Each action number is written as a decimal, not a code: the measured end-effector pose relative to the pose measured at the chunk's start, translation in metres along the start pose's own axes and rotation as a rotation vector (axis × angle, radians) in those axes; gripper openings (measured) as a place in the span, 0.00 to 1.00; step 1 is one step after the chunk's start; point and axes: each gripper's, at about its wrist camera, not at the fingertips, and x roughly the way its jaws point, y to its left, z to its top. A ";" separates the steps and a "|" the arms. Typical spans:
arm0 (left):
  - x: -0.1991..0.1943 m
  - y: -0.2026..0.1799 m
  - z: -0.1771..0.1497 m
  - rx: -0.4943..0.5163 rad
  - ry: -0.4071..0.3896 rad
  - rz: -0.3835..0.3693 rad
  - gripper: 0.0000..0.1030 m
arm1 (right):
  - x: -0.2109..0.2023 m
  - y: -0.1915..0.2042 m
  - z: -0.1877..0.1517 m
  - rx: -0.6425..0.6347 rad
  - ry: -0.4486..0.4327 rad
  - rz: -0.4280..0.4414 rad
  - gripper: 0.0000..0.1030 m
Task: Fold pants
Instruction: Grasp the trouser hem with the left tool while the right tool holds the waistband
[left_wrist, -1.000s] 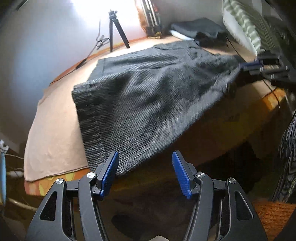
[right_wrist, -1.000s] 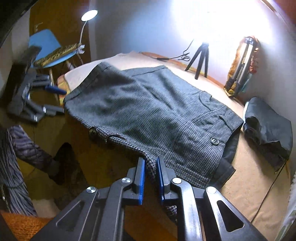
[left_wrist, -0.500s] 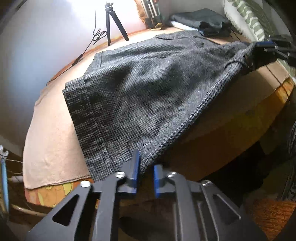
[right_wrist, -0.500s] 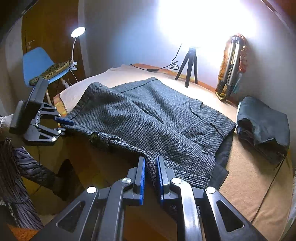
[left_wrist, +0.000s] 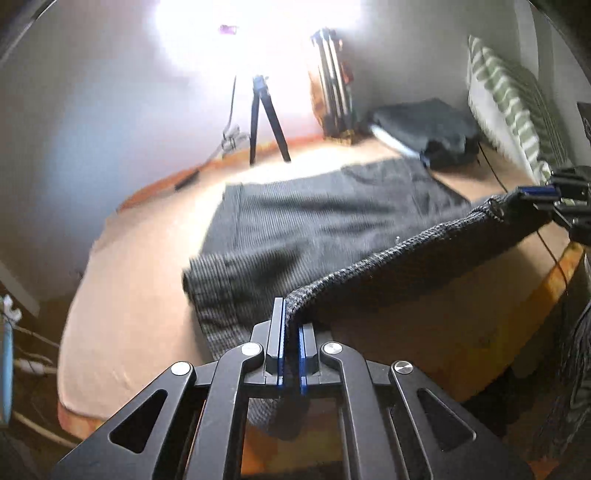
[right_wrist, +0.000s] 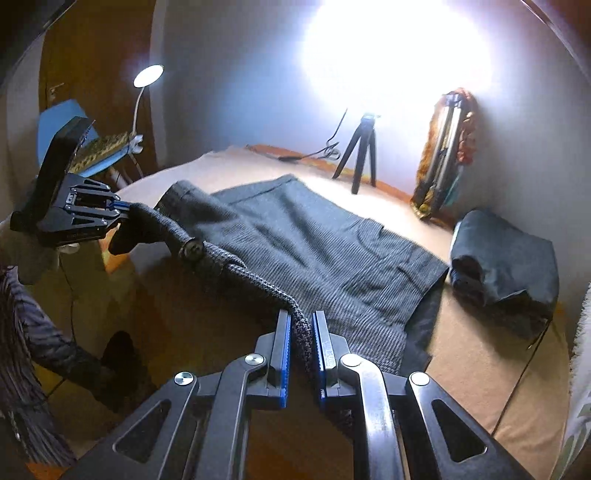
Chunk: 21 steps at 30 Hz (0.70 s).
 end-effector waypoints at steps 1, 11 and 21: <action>0.001 0.001 0.009 0.004 -0.014 0.005 0.04 | -0.001 -0.002 0.005 -0.004 -0.008 -0.013 0.09; 0.023 0.015 0.071 0.011 -0.080 0.027 0.04 | 0.015 -0.040 0.051 -0.017 -0.062 -0.100 0.08; 0.063 0.024 0.103 0.015 -0.044 0.019 0.04 | 0.064 -0.088 0.083 -0.014 -0.039 -0.093 0.08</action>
